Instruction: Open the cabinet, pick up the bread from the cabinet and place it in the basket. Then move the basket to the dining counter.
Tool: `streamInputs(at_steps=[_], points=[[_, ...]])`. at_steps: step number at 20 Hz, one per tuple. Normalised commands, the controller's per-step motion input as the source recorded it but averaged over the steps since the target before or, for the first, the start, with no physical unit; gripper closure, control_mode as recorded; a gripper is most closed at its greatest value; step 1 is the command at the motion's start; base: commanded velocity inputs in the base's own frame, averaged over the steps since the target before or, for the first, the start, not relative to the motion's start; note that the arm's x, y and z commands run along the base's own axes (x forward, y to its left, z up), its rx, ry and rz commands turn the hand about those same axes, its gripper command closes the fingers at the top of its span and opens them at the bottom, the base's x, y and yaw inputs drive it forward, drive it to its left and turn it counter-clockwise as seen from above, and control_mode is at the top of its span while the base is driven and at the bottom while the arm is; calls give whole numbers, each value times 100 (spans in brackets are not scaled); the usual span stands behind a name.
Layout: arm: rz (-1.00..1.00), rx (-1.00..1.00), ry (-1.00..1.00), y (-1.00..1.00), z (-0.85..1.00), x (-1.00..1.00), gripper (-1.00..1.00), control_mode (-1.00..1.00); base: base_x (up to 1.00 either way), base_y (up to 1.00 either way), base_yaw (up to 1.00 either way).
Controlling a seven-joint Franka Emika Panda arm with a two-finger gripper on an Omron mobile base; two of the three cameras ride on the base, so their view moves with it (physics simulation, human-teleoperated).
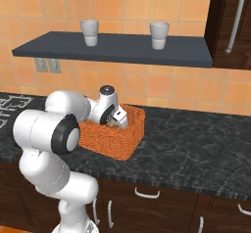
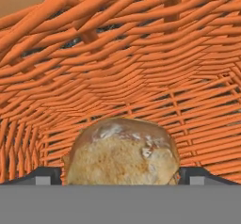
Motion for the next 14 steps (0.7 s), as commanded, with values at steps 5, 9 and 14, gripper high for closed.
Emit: streamInputs(at_steps=[5, 9, 14], points=[[0, 0, 0, -2, -18, 30, -100, -100, 0, 0, 0], [0, 0, 0, 0, -10, 22, -100, -100, 0, 0, 0], [4, -1, -6, 0, 4, -59, -100, -100, 0, 0, 0]])
